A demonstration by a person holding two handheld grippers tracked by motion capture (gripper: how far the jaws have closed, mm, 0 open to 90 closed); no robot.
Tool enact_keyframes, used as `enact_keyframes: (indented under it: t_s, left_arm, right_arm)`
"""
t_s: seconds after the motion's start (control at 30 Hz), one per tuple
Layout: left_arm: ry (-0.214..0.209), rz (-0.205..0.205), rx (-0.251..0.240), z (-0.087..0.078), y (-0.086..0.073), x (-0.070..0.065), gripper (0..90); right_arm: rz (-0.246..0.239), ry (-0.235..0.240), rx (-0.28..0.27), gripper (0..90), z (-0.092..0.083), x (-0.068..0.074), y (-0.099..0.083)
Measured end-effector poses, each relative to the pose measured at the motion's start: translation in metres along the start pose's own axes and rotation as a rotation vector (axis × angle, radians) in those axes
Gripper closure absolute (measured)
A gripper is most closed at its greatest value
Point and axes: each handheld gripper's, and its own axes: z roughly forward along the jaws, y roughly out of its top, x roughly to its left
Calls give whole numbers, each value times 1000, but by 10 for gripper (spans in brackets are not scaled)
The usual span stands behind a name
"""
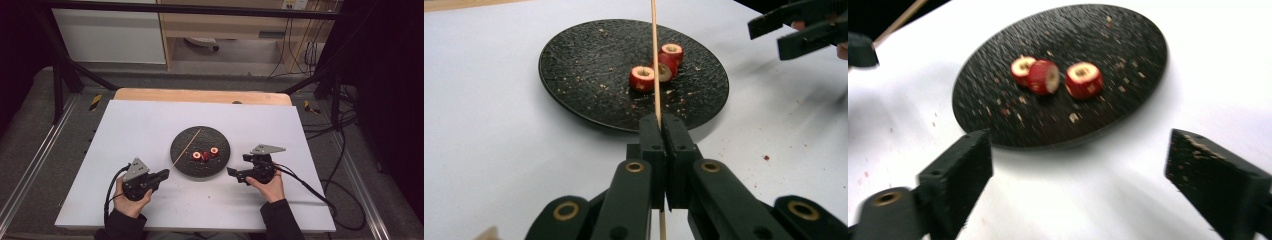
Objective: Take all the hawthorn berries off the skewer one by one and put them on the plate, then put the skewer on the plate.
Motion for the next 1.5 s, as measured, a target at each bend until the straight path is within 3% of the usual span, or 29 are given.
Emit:
enact_keyframes:
  t_s: [0.27,0.67,0.77,1.0,1.5]
  left_arm:
    - [1,-8,8,2,9,2,883]
    - [20,2,33,18,37,6,883]
    - [30,-5,42,24,42,8,883]
    - [39,-29,49,36,51,11,883]
    - [72,-63,95,70,65,16,883]
  right_arm:
    - [7,-38,1,19,-21,-18,-21]
    - [49,-71,8,8,-44,-33,-44]
    - [35,-73,3,9,-49,-36,-48]
    - [25,-57,3,9,-51,-37,-50]
    - [5,-71,24,14,-49,-36,-52]
